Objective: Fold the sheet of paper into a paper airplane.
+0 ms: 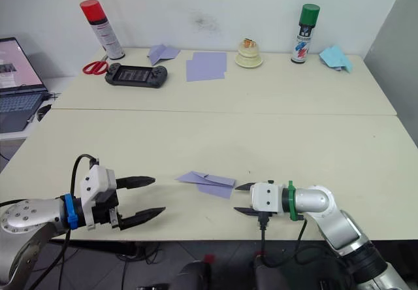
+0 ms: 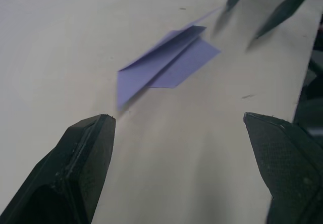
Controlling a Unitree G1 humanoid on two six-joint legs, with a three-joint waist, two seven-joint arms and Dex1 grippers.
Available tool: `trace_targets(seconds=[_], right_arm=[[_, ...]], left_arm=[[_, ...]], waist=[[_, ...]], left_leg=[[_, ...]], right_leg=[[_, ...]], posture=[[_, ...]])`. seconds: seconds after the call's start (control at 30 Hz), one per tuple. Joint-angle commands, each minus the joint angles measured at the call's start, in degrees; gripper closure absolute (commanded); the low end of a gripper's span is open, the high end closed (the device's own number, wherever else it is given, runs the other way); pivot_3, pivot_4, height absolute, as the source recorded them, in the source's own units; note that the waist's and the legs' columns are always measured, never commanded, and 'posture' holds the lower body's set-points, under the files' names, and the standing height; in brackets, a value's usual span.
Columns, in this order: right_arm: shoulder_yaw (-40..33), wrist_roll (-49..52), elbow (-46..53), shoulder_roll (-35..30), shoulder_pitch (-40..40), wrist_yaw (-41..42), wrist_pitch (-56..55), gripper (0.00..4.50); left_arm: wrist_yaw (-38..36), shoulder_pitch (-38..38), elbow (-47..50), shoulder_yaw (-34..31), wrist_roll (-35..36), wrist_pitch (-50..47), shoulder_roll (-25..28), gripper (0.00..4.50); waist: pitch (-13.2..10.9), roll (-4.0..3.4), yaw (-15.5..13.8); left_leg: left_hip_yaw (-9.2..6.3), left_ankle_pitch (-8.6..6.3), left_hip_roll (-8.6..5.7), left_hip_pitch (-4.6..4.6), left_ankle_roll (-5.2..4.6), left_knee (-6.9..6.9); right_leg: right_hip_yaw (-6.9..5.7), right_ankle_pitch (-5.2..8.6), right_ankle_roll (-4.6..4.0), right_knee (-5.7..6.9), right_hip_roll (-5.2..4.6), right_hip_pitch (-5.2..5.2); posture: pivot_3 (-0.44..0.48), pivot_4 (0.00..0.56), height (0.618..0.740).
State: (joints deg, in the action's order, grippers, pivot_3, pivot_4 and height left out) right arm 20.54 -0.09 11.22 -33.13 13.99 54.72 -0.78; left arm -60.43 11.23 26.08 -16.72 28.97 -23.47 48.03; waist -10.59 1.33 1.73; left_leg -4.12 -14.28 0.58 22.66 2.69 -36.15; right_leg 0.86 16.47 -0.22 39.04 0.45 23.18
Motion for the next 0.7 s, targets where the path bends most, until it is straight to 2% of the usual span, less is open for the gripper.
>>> trace_targets(seconds=[0.03,0.2,0.43,0.7], right_arm=[[1.1,-2.2,-2.2,3.8,3.3,-3.0,-1.0,2.09],[0.9,-2.3,-4.5,7.8,5.8,-4.8,1.4,2.09],[-0.1,0.0,-6.6,12.8,8.6,-6.2,8.7,2.09],[1.6,-4.0,-13.5,13.9,13.9,-8.1,6.0,2.09]], left_arm=[[0.7,3.5,5.5,-2.8,2.1,-0.3,-0.4,0.04],[2.4,6.5,9.0,-2.7,2.7,-0.4,-1.4,0.04],[3.3,6.2,9.6,-4.3,4.4,-0.9,-1.4,0.04],[4.2,6.8,10.7,-4.4,5.1,-1.6,-1.4,0.04]], waist=[[0.0,0.00,0.1],[0.0,0.00,-0.1],[0.0,0.01,-0.1],[0.0,0.01,-0.1]], left_leg=[[0.01,0.00,0.00,0.00,0.00,0.00],[-0.01,0.00,0.03,-0.02,0.01,0.00],[0.00,0.01,0.02,-0.05,0.00,-0.06],[0.03,0.01,0.05,-0.05,0.00,-0.06]], right_leg=[[0.01,0.00,0.00,0.00,0.00,0.00],[0.00,-0.02,-0.05,0.02,0.03,0.00],[0.00,-0.14,-0.23,0.05,0.03,-0.04],[0.01,-0.24,-0.40,0.05,0.08,-0.03]], posture=[[0.000,0.150,0.740],[0.000,0.150,0.740],[0.000,0.150,0.740],[0.000,0.150,0.740]])
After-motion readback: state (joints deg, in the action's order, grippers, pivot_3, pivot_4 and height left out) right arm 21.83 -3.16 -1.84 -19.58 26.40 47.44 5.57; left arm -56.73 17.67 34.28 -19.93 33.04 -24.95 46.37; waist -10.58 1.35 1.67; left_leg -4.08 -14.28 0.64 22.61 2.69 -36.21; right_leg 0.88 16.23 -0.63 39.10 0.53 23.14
